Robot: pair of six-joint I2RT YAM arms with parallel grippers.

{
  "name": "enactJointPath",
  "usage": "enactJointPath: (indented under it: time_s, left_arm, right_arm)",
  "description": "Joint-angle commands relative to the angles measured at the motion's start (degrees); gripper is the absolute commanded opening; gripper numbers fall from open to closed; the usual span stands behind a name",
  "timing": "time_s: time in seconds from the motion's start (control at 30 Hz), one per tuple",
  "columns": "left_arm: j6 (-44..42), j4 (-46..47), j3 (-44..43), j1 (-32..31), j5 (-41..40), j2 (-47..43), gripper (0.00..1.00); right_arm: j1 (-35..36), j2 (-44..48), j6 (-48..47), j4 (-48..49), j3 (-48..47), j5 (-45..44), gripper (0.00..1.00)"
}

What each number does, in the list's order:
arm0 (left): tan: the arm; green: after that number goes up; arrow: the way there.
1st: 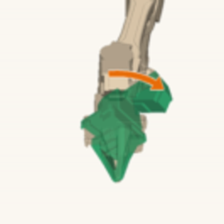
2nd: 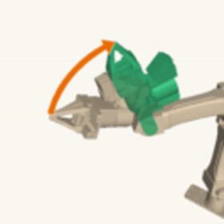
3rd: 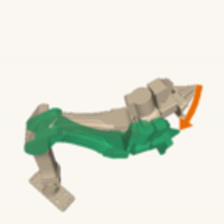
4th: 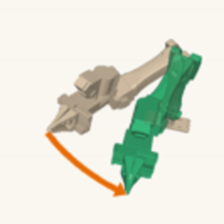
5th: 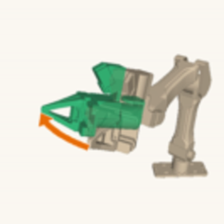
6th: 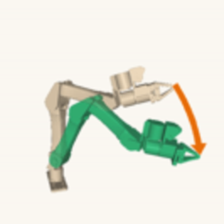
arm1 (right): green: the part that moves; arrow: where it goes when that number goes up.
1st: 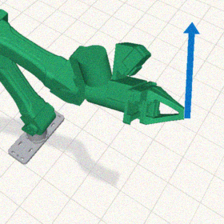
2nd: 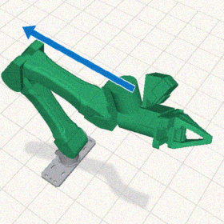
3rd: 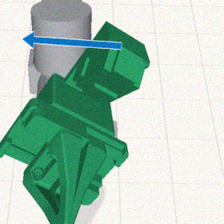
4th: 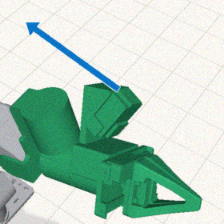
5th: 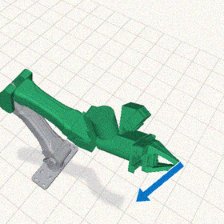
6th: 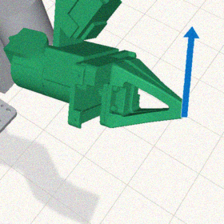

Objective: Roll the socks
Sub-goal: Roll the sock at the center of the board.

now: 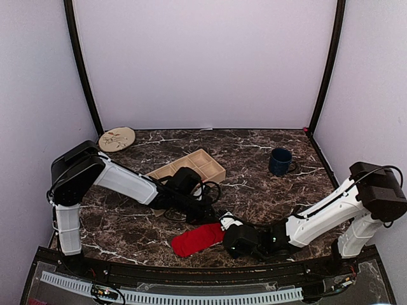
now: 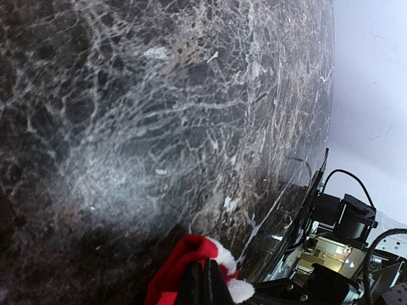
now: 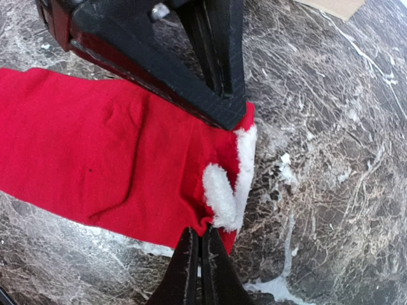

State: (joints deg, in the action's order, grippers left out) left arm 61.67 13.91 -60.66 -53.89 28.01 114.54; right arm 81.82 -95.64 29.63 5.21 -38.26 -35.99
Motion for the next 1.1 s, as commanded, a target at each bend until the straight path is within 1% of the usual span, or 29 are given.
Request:
enactJointPath:
  time_s: [0.0, 0.13, 0.23, 0.3, 0.57, 0.67, 0.87, 1.07]
  left_arm:
    - [-2.74, -4.11, -1.08, 0.10, -0.66, 0.44, 0.00]
    - [-3.21, -5.18, -1.12, 0.10, -1.06, 1.04, 0.00]
    - [-3.35, -5.77, -1.21, 0.10, -1.35, 1.42, 0.00]
    - [-3.66, -6.36, -1.50, 0.10, -1.59, 1.60, 0.00]
    - [-4.25, -7.41, -1.29, 0.12, -1.96, 2.26, 0.00]
    - [-4.19, -7.28, -0.56, 0.19, -2.16, 2.27, 0.00]
    - [-3.98, -6.09, 1.53, 0.19, -2.26, 2.20, 0.00]
    - [-4.24, -5.47, 3.69, 0.19, -2.26, 1.88, 0.00]
  right_arm:
    - [0.62, -0.69, 0.89, 0.32, -0.74, -0.25, 0.06]
    - [0.62, 0.18, 2.05, -0.53, -0.78, -0.04, 0.16]
    - [0.71, 1.94, 4.50, -1.89, -0.59, 0.58, 0.25]
    - [0.71, 3.67, 6.52, -2.74, -0.09, 1.26, 0.29]
    - [1.23, 14.56, 15.64, -3.56, 4.37, 3.74, 0.42]
    - [1.19, 17.30, 19.10, -2.34, 6.41, 3.98, 0.52]
    - [-0.58, 18.29, 27.14, 5.55, 11.11, 5.78, 0.54]
    - [-4.96, 16.64, 36.27, 14.34, 14.77, 8.31, 0.52]
